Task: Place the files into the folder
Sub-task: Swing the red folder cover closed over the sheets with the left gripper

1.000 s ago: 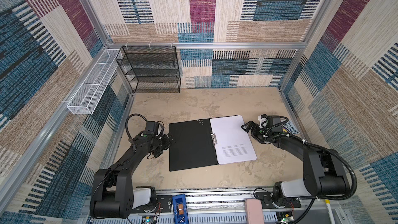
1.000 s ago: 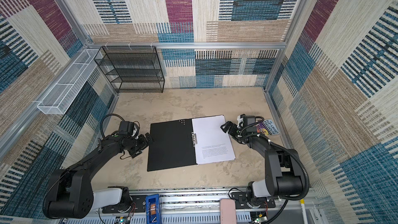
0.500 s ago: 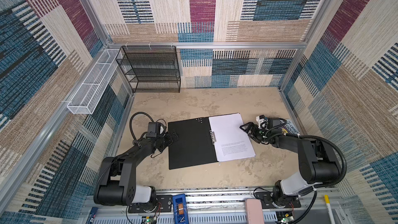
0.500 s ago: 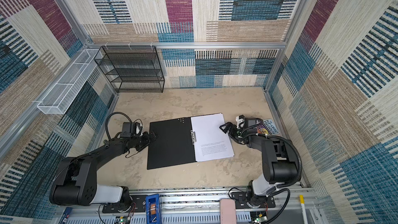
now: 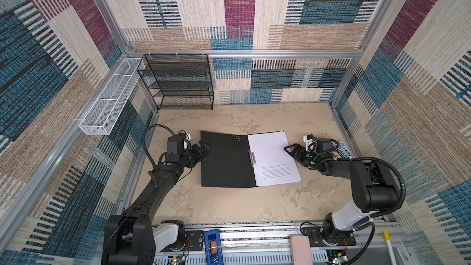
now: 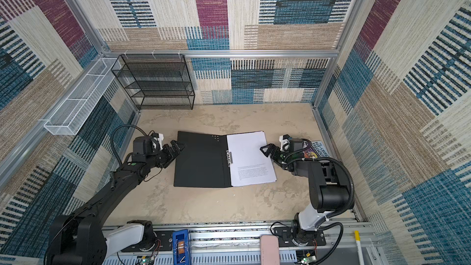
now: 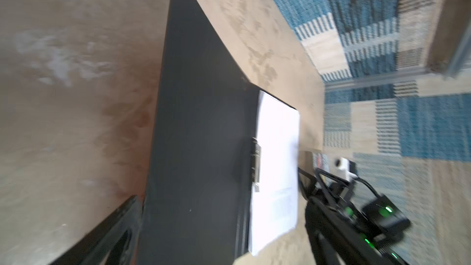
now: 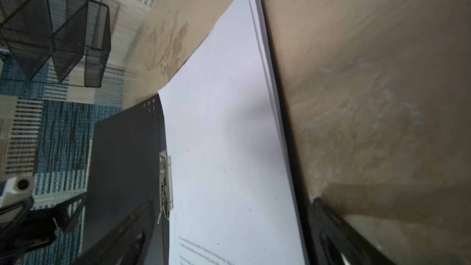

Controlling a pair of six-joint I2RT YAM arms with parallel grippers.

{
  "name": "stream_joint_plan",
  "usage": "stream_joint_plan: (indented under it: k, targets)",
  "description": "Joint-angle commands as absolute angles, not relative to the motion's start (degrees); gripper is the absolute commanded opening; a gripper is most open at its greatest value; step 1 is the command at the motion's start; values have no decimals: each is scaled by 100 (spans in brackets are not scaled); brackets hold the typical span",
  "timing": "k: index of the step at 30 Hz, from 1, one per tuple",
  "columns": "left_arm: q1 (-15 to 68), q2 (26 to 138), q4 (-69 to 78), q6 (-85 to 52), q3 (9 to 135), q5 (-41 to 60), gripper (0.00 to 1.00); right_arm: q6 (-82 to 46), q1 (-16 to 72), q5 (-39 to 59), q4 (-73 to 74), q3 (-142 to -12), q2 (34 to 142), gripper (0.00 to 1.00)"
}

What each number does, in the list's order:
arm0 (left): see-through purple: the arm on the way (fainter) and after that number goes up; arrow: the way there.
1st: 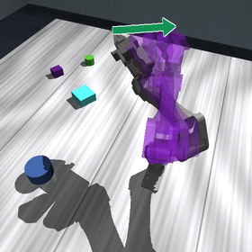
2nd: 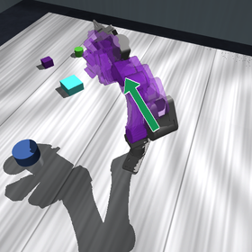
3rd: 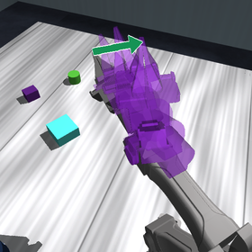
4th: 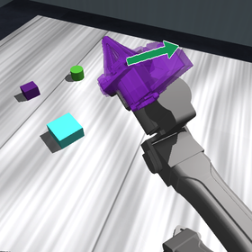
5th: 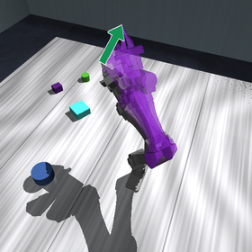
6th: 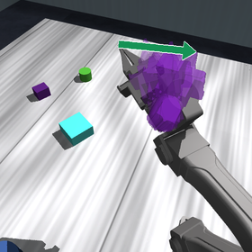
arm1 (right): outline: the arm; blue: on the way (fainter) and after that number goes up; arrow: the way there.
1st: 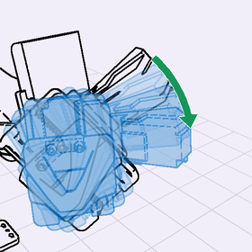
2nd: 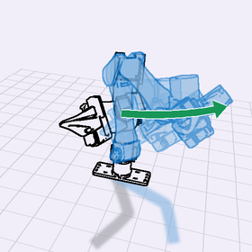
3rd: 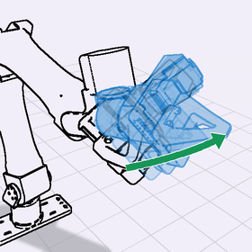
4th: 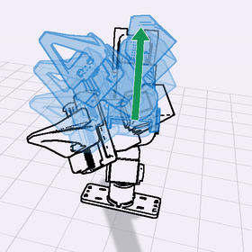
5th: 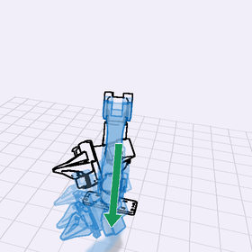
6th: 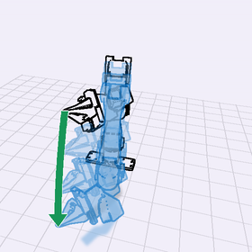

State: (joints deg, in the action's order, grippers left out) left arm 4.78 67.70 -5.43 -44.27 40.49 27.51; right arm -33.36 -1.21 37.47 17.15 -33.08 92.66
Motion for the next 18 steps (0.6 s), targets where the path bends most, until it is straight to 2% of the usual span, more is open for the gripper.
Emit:
stream_joint_plan:
  k: [1,7,13,18]
  targets:
    - [579,6779,-388,-4988,4277,4236,97,-3568,-63,4478,1180,-3210,9341,95]
    - [1294,6922,-307,-5301,5060,4316,97,-3684,98,4548,1285,-3234,9251,96]
    - [2650,7515,-308,-5467,5892,3872,99,-4186,436,4471,1686,-3297,9281,97]
    - [3457,8339,-312,-5407,6538,3725,99,-4458,145,3543,1079,-3405,8667,99]
